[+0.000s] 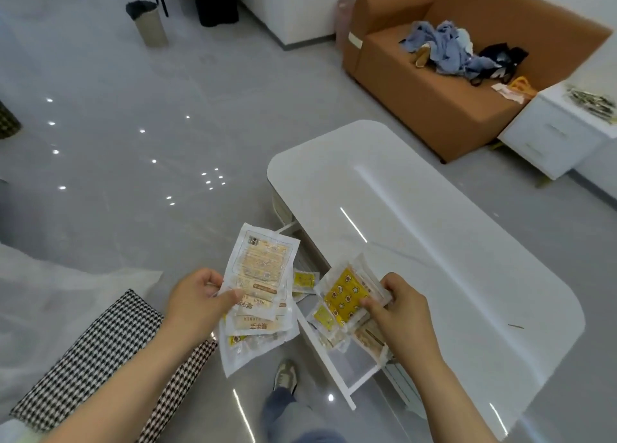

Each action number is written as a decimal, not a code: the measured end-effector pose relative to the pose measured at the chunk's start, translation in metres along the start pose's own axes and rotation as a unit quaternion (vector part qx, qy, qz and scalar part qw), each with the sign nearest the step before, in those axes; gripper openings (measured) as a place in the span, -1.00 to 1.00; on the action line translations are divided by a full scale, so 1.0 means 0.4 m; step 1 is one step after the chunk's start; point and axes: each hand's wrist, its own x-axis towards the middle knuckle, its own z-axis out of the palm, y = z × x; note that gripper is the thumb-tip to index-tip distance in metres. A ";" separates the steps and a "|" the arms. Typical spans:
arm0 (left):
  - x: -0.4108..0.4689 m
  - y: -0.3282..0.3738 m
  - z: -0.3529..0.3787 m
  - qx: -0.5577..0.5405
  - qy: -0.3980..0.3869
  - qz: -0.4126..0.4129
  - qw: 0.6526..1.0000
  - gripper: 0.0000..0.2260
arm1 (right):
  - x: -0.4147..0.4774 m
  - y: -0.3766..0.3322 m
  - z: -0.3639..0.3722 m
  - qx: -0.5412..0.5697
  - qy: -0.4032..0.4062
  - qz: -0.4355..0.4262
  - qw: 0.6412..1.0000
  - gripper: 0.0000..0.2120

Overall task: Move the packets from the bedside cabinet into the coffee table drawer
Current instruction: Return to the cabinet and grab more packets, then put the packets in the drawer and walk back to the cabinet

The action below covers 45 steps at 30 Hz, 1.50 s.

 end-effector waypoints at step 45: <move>0.991 0.095 0.330 0.318 -0.330 0.161 0.874 -0.83 | 0.321 0.017 0.434 0.121 0.218 0.402 0.881 -0.76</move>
